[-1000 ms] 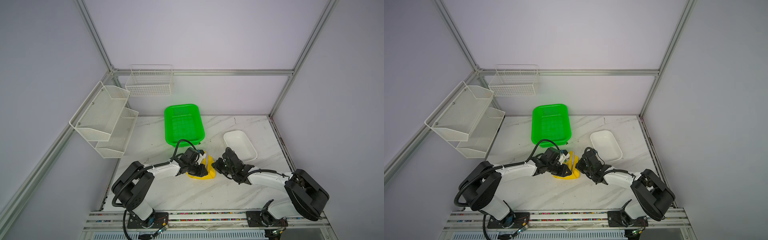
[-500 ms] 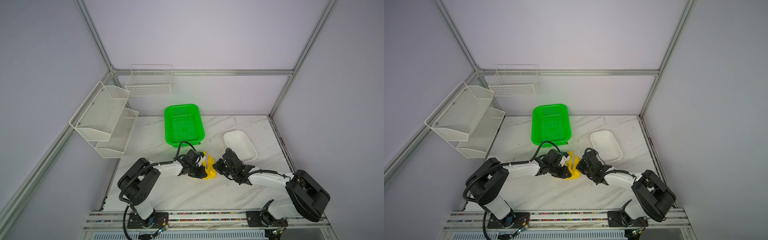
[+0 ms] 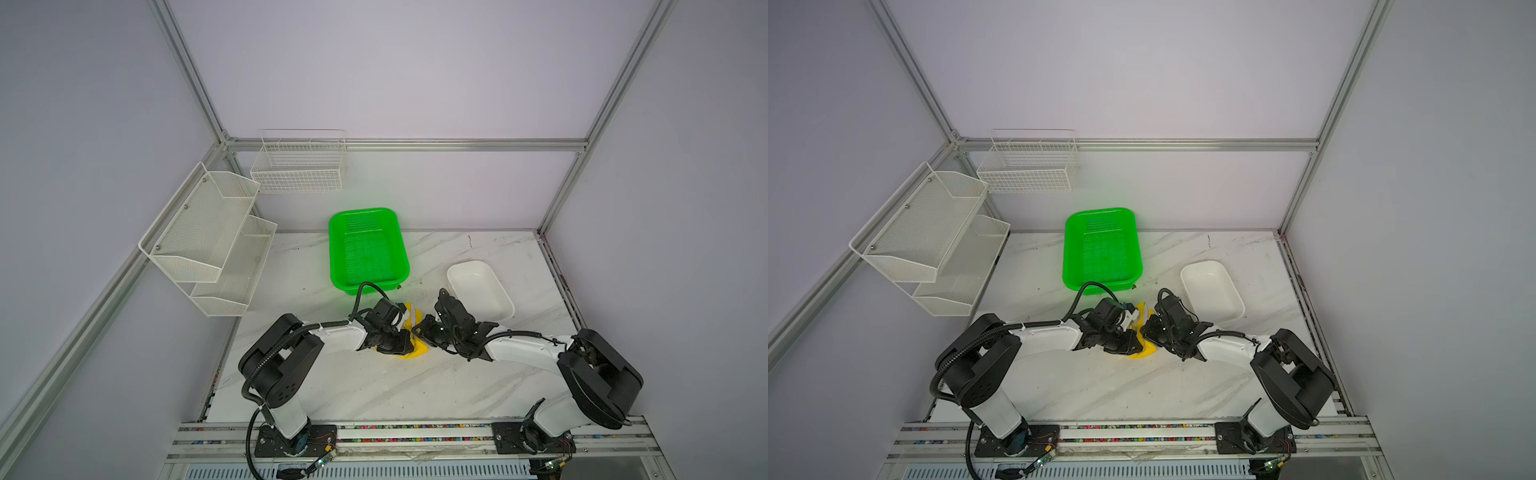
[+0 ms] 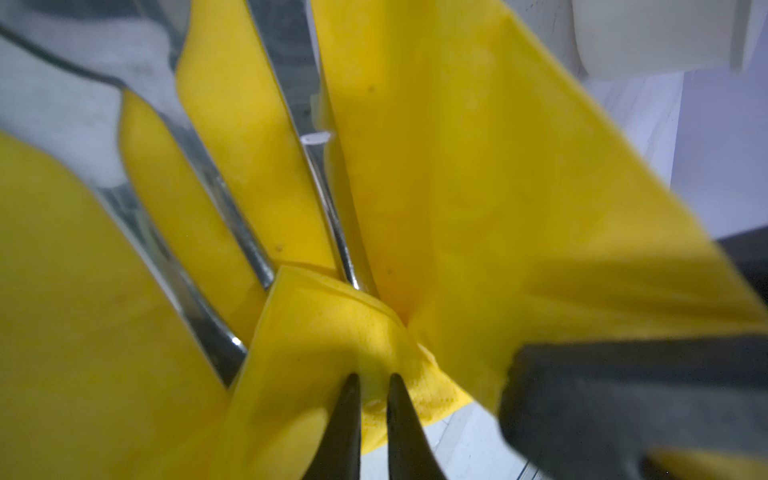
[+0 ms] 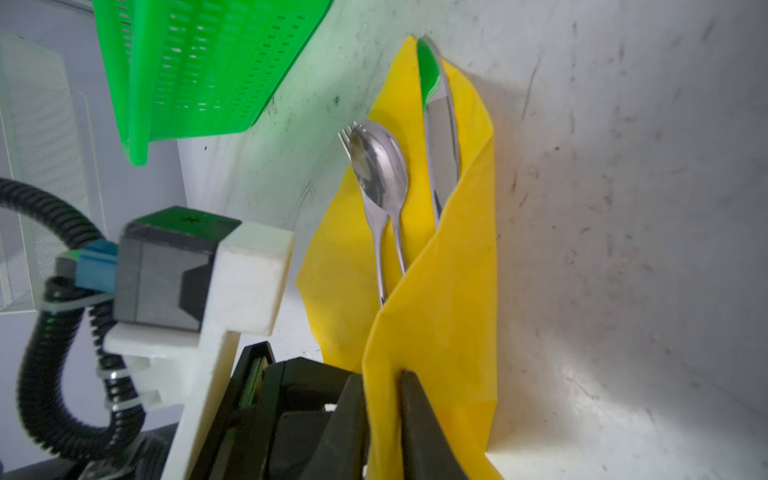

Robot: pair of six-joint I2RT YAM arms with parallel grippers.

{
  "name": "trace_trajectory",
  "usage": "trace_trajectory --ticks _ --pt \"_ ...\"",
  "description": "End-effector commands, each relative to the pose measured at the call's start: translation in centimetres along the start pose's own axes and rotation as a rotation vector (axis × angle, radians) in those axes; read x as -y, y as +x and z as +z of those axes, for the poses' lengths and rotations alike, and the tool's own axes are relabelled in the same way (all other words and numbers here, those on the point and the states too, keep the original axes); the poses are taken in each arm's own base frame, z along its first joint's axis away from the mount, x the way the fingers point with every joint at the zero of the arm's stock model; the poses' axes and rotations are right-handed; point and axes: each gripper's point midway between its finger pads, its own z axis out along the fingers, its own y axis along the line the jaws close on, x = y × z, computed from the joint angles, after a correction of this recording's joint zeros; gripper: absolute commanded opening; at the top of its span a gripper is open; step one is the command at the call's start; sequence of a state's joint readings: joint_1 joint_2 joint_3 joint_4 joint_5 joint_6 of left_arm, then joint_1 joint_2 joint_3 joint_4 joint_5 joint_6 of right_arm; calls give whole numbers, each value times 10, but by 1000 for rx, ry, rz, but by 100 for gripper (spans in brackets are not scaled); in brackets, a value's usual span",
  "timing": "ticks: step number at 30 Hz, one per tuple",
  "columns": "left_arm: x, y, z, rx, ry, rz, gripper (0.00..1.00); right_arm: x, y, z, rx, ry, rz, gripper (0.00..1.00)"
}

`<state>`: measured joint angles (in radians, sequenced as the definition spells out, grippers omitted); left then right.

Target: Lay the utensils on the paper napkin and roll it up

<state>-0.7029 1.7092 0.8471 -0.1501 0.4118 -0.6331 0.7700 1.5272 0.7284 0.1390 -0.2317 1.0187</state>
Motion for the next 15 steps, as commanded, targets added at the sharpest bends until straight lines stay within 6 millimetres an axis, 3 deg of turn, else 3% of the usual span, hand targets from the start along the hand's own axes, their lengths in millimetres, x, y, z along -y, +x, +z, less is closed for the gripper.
trace_trajectory --ticks 1,8,15 --pt "17 -28 -5 65 17 17 15 9 6 2 -22 59 -28 21" --pt "17 -27 -6 69 13 14 14 25 6 -3 -15 141 -39 21" --pt "15 -26 -6 66 10 10 14 34 23 -8 -83 134 -91 41"
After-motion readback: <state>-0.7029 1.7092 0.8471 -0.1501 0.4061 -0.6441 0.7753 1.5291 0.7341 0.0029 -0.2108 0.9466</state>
